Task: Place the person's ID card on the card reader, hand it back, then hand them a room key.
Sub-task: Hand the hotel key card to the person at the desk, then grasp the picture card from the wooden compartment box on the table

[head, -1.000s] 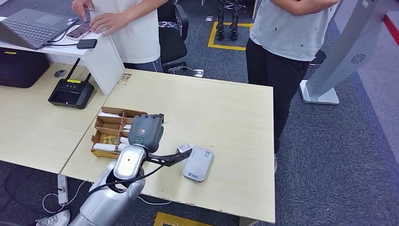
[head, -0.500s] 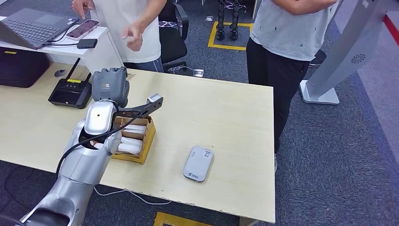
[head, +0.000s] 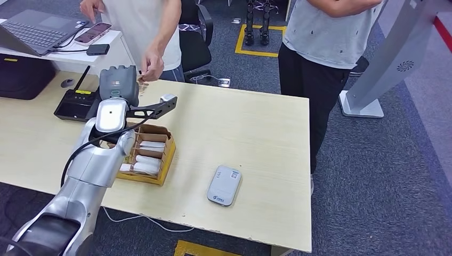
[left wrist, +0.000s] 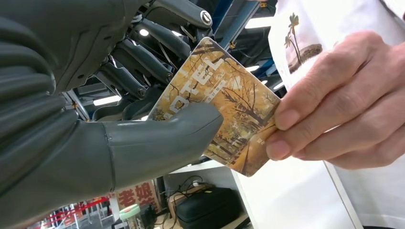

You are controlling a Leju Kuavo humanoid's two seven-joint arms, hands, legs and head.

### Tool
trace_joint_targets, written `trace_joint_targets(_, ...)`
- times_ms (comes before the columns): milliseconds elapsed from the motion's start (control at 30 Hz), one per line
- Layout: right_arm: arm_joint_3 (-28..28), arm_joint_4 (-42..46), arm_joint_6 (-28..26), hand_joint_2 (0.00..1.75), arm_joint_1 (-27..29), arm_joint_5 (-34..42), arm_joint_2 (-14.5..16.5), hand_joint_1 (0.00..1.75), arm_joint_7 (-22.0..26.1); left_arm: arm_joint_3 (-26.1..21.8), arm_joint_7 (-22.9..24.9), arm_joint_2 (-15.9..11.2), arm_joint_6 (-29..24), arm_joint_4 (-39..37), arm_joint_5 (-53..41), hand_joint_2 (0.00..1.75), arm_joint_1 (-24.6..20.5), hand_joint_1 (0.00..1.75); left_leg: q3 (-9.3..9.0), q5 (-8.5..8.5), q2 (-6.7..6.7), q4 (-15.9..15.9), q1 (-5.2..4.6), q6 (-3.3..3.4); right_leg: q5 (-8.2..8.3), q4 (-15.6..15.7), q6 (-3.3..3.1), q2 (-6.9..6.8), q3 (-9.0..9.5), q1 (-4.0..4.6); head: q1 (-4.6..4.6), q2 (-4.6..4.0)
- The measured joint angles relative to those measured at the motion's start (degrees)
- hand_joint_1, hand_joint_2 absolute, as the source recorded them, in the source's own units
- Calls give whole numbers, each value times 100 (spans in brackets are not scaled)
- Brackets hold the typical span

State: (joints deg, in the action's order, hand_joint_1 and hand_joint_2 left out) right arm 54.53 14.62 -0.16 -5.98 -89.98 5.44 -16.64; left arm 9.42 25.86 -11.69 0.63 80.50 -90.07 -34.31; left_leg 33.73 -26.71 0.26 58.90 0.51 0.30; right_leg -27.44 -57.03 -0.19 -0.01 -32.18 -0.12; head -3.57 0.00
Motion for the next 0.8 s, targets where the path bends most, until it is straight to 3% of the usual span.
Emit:
trace_joint_targets(367, -22, -10, 1, 0, -34, 1, -16, 0, 16, 2, -9, 76, 65, -569, 0, 175, -576, 175, 3, -1, 3, 1, 0, 0, 0, 1, 0, 4, -6, 0, 0, 0)
trace_joint_targets(433, -22, -12, 1, 0, -39, 1, -17, 0, 16, 2, -26, 103, 46, -603, 0, 175, -612, 87, 3, -1, 4, 1, 0, 0, 0, 1, 0, 4, -5, 0, 0, 0)
trace_joint_targets(500, -22, -15, 1, 0, -41, 0, -17, 0, 16, 2, -14, 119, 25, -616, 0, 87, -630, 0, 3, -1, 4, 1, 0, 0, 0, 1, 0, 4, -6, 0, -1, 0)
trace_joint_targets(567, -21, -19, 1, 0, -41, 0, -17, 0, 18, 2, -8, 131, -19, -621, -2, 0, -645, 0, 3, -1, 3, 1, 0, 0, 0, 1, 0, 4, -6, 0, -1, 0)
trace_joint_targets(800, -19, -29, 1, 0, -36, 0, -21, 0, 24, -38, -291, 261, -82, -435, -4, 0, -652, 0, 4, 0, 1, 0, 0, 0, 2, 0, 1, 2, -3, 0, 0, 0)
